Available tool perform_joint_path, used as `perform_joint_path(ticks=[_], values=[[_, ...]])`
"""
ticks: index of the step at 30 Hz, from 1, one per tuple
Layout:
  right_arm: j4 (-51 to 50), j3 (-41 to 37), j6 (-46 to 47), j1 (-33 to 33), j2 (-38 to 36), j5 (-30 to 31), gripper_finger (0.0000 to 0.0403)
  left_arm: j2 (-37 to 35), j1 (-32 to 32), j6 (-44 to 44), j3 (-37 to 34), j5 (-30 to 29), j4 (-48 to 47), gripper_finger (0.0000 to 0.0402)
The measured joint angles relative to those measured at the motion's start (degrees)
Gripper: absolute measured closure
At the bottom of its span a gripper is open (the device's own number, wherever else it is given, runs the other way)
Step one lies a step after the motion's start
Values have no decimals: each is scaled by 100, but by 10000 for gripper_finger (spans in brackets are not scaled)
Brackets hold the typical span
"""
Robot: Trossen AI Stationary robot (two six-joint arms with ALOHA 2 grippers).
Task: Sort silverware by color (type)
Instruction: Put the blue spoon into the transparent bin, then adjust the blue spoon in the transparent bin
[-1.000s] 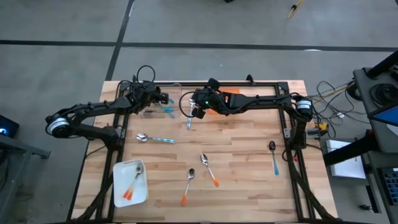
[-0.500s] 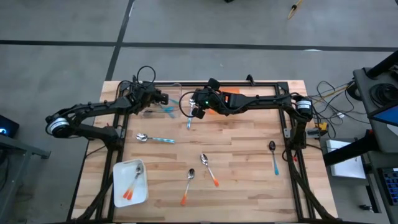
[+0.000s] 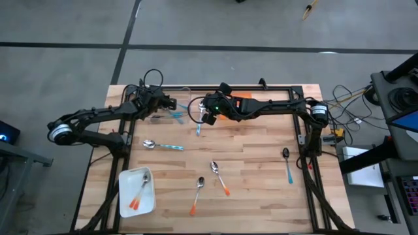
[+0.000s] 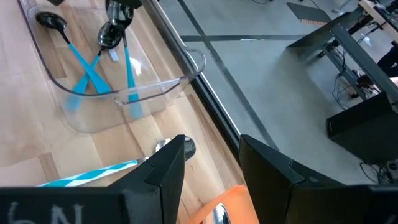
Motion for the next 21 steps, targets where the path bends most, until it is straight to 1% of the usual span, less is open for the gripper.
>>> perform_joint_path(ticks=[7,10,13,16,21], values=[[2,0,52,0,0,0,259,-279,1,35,0,-262,-547,291],[2,0,55,0,0,0,259,-371,1,53,0,-351,-598,291],[5,0,69,0,0,0,259,-482,-5,53,0,-305,-605,291],[7,0,143,0,0,-22,259,-584,-50,89,0,10,-611,291],[13,0,144,0,0,-48,259,-702,-181,318,0,995,-606,291]])
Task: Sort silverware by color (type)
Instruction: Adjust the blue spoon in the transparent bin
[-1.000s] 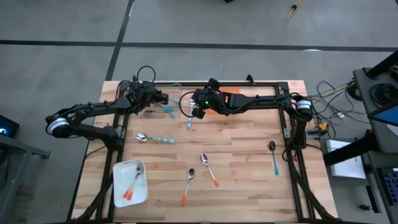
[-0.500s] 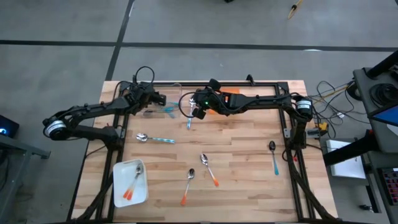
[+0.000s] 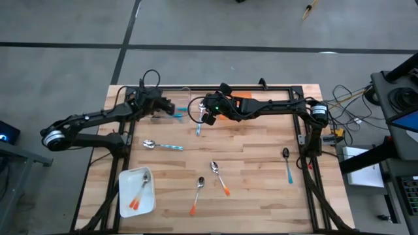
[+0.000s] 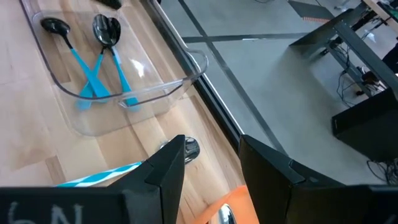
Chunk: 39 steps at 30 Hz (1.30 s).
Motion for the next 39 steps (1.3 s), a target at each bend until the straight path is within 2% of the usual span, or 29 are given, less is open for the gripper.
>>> perform_joint_path(ticks=[4,10,15,21,27,32,34,39], values=[[0,0,-6,0,0,0,259,-16,-177,95,0,362,-2,291],[-272,0,-135,0,-11,2,259,-18,-403,197,15,535,-30,291],[-746,0,-156,0,-154,18,259,53,-452,363,448,736,-379,291],[-1270,0,-281,0,-435,52,259,365,-440,1170,1516,802,-1515,291],[-1988,-80,-410,-13,-742,46,259,1151,-292,2806,2827,826,-3512,291],[-2194,-326,-406,-55,-953,9,259,1853,-140,4172,3423,815,-4961,298],[-2119,-485,-406,-74,-1053,6,259,2084,-48,4372,3546,832,-5273,302],[-1914,-825,-307,-129,-1184,5,259,2459,246,4199,3612,812,-5536,313]])
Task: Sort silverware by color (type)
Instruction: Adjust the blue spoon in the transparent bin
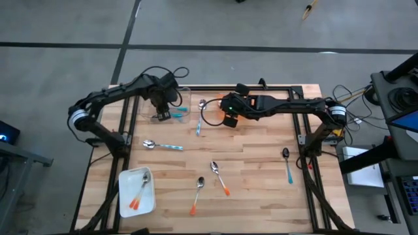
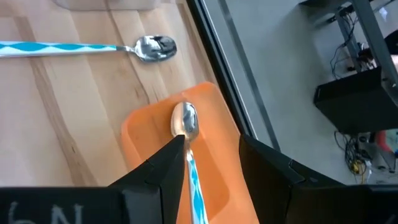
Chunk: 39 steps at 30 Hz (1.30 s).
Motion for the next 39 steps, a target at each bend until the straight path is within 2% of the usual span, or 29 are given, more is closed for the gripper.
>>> perform_joint_path(ticks=[4,15,23,39], values=[[59,-135,58,-52,-16,-1,259,156,182,20,-141,185,0,315],[326,-137,173,-72,-27,-1,259,418,258,-40,-208,194,-72,315],[395,-137,169,-72,-27,1,259,717,324,-67,-208,198,-295,297],[494,-137,159,-72,-27,1,259,1118,321,-6,-211,200,152,292]])
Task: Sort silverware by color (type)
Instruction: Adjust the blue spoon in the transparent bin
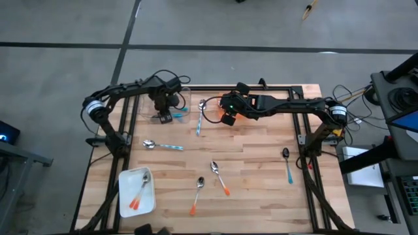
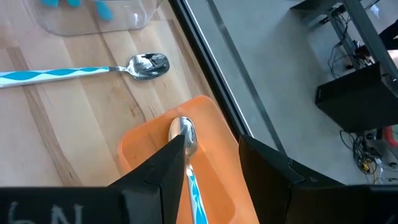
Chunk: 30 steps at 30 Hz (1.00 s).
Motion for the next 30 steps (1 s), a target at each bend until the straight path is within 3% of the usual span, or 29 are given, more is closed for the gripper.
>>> perform_joint_path(ticks=[30], values=[[103,0,-68,-4,0,14,259,657,0,24,0,39,484,292]])
